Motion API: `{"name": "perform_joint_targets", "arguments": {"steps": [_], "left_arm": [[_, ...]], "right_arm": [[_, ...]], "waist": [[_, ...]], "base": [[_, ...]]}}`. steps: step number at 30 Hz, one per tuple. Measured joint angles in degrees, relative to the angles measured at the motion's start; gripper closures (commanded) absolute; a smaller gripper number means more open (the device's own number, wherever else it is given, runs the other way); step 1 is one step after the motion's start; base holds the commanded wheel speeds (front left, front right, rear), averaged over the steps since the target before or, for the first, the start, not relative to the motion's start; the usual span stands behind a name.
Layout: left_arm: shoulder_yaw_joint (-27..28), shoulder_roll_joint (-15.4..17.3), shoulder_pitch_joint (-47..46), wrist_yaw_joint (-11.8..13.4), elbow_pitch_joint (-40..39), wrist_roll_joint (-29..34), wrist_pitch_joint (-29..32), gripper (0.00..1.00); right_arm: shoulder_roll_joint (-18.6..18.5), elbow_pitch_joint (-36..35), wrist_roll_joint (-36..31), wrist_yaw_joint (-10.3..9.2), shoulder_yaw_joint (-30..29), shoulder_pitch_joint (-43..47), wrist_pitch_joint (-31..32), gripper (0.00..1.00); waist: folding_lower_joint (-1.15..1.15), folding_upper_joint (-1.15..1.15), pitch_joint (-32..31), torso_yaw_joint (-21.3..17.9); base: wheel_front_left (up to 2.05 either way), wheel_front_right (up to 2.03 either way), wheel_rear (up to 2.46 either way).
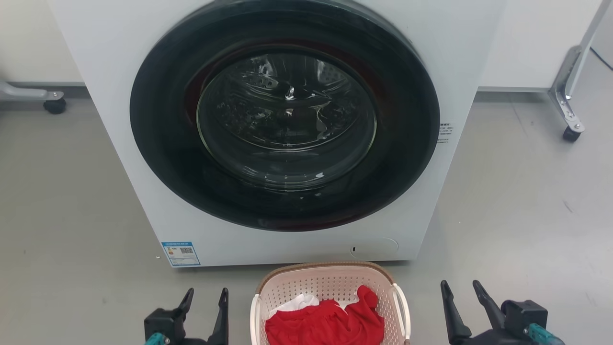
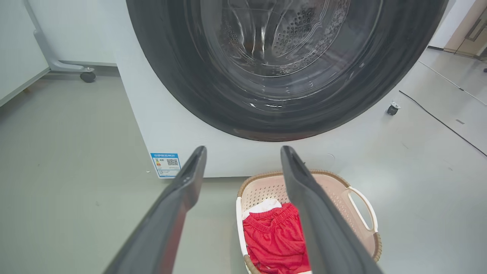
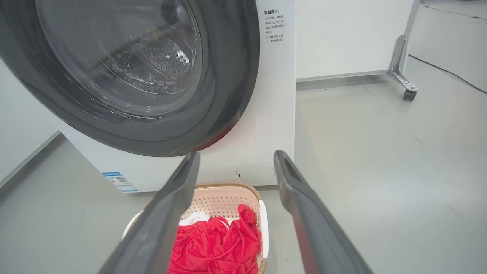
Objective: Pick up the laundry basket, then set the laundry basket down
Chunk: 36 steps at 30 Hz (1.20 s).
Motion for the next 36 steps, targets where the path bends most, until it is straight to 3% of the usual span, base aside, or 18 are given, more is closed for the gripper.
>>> {"name": "perform_joint_targets", "arguments": {"steps": [16, 36], "left_arm": [[6.2, -0.7, 11.0, 0.0, -12.8, 7.1, 0.0, 0.0], [11.0, -3.0, 17.1, 0.0, -20.0, 13.9, 0.0, 0.0]], "right_arm": [[-1.7, -13.3, -2.7, -2.54, -0.9, 10.1, 0.0, 0.0], [-2.9, -20.3, -4.4, -4.2, -1.7, 15.3, -0.2, 0.0]], "waist": [[0.0, 0.0, -1.9, 0.0], [0.0, 0.0, -1.7, 0.4]], "base": [[0.0, 0.0, 0.0], [0.0, 0.0, 0.0]]}}
